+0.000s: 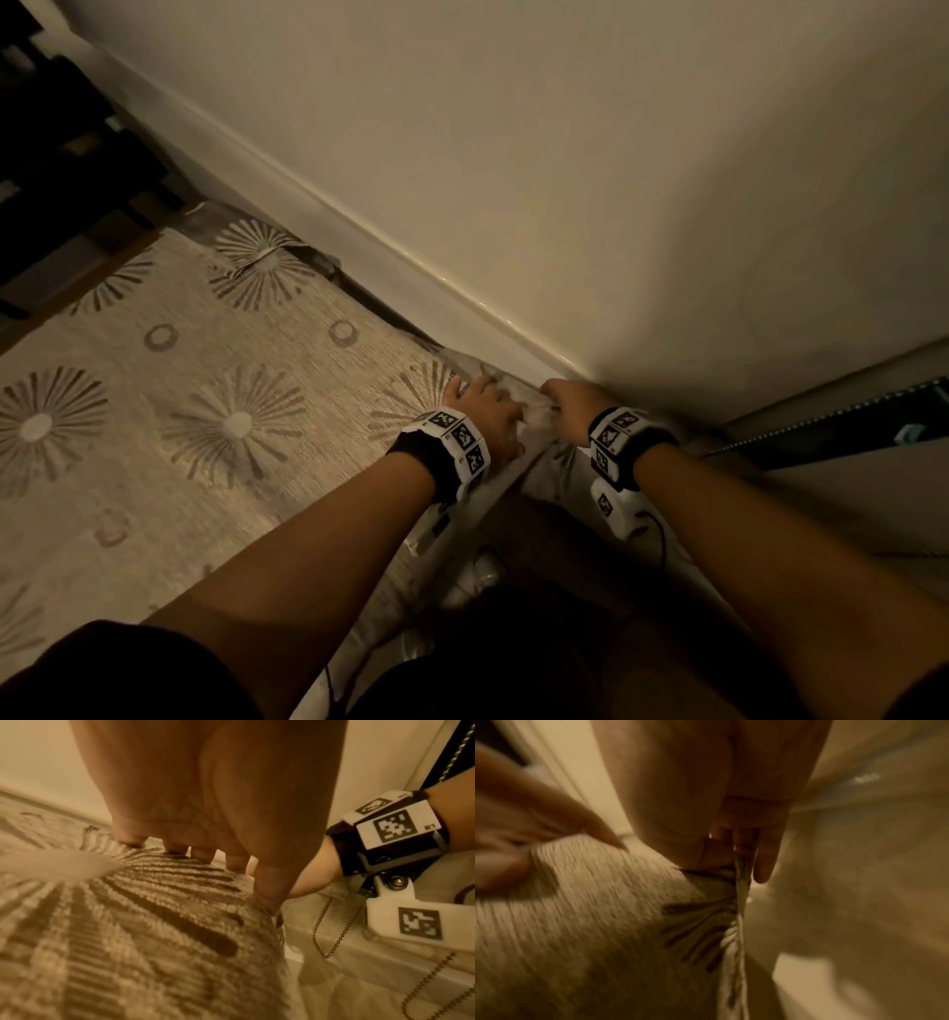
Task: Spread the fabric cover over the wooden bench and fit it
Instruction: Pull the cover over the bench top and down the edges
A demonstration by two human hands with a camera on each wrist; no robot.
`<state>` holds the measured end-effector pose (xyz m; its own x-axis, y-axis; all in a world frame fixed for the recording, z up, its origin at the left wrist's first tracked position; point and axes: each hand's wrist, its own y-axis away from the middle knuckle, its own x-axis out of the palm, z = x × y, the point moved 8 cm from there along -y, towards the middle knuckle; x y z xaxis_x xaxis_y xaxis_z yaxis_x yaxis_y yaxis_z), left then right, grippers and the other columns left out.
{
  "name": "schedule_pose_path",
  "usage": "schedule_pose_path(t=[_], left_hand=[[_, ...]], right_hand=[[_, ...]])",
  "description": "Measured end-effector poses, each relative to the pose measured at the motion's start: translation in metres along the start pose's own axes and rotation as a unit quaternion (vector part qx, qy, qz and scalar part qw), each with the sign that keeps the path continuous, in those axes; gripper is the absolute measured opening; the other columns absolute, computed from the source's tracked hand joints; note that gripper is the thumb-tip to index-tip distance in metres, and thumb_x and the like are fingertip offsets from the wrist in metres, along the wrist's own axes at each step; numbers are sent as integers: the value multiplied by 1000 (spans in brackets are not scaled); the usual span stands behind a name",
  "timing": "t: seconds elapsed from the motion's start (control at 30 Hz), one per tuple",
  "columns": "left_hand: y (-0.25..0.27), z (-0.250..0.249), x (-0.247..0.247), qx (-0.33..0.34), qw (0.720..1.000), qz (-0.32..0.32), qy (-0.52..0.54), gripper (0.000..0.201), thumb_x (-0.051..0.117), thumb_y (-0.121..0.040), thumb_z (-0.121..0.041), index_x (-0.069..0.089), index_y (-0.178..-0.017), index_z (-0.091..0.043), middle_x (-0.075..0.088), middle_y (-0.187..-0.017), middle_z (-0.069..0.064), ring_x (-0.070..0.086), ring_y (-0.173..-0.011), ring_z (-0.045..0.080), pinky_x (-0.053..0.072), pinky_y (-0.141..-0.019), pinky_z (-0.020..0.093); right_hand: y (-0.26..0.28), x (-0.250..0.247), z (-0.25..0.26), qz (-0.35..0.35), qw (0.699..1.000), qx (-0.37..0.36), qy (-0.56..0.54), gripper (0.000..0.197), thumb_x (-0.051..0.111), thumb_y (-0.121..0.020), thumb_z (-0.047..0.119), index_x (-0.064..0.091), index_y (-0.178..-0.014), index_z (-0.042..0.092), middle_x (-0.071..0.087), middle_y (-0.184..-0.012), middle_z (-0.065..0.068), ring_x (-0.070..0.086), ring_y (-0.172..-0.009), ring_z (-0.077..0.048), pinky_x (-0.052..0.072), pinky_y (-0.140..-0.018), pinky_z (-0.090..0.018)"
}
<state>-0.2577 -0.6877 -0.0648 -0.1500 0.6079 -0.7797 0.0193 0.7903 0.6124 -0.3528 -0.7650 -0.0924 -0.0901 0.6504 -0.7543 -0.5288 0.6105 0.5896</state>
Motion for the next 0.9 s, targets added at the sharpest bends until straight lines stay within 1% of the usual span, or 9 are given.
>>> schedule_pose_path(t=[0.07,0.13,0.23,0.33,0.47,0.57,0.67,0.77,0.9], left_hand=[[4,3,-1,-7,999,-32,34,71,53,-86,-55,23,-148,-34,11,-160,5,1,-148,28,3,-118,56],[14,11,-10,-10,992,-103,78,81,54,-84,-59,15,-150,-32,6,-161,4,-2,-148,27,0,-118,50],[46,44,-19,-46,970,-193,139,83,52,-83,-64,18,-150,-29,11,-161,5,2,-148,26,5,-119,48],[94,102,-3,-139,946,-235,174,77,52,-83,-63,27,-147,-27,21,-157,5,12,-146,28,14,-117,48],[179,184,46,-282,904,-245,206,70,53,-84,-58,33,-143,-26,30,-152,3,23,-141,26,21,-112,45],[258,229,102,-399,845,-236,268,65,53,-87,-52,34,-143,-26,28,-153,3,21,-143,27,19,-113,46],[347,251,166,-514,755,-252,320,58,50,-89,-48,37,-142,-25,30,-153,4,23,-142,27,20,-113,46],[428,246,231,-600,678,-232,356,66,55,-86,-50,34,-143,-26,28,-154,5,25,-141,27,23,-113,45],[507,219,312,-663,587,-227,406,79,60,-79,-52,29,-146,-23,18,-157,12,19,-144,31,24,-115,46]], right_hand=[[1,-6,7,-3,999,-2,53,45,57,-85,17,47,-128,13,57,-125,-12,58,-110,-31,50,-88,-36],[2,-13,27,-6,997,-23,73,55,60,-82,25,43,-132,13,53,-130,-10,54,-115,-31,49,-93,-40],[-1,-32,79,-5,990,-98,99,56,54,-85,24,41,-138,16,46,-136,-9,49,-122,-31,44,-101,-45],[-8,-48,155,-5,972,-185,143,44,48,-88,15,51,-132,15,48,-133,-11,50,-119,-32,43,-100,-44],[-7,-45,270,6,941,-287,178,43,45,-91,14,49,-135,16,45,-140,-10,47,-125,-30,41,-103,-40],[9,-16,357,31,906,-362,218,42,47,-91,14,51,-133,16,47,-140,-9,48,-125,-29,40,-104,-39],[36,26,435,53,866,-428,252,41,48,-89,16,54,-130,18,50,-137,-9,49,-123,-28,41,-103,-37],[69,75,498,89,835,-472,267,41,49,-88,14,56,-128,17,53,-137,-8,50,-124,-25,40,-103,-35],[112,145,566,131,808,-492,295,39,50,-87,16,58,-125,19,57,-132,-6,56,-116,-25,48,-95,-35]])
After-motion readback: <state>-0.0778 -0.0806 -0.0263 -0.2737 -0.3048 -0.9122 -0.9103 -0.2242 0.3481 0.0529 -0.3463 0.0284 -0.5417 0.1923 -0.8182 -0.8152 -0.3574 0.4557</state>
